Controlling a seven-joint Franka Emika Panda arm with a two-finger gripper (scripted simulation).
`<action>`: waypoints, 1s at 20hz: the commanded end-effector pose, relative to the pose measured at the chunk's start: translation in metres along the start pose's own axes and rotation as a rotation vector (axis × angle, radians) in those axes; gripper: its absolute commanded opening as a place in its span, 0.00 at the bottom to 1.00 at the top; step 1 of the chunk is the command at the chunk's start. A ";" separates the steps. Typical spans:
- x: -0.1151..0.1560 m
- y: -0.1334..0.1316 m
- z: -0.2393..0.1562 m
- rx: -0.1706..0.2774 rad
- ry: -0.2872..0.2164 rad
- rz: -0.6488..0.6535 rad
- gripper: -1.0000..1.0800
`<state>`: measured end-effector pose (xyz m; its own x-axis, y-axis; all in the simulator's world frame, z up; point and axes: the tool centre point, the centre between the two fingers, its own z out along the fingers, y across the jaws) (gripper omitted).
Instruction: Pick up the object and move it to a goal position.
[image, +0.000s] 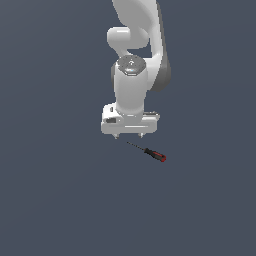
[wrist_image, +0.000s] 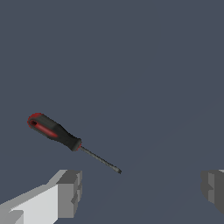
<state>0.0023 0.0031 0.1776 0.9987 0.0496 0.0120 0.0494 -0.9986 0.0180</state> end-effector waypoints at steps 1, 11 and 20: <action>0.000 0.000 0.000 0.000 0.000 0.000 0.96; -0.004 0.015 0.009 0.006 -0.018 0.002 0.96; -0.004 0.014 0.012 0.005 -0.019 -0.018 0.96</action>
<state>-0.0011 -0.0125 0.1675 0.9983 0.0571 -0.0064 0.0572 -0.9983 0.0125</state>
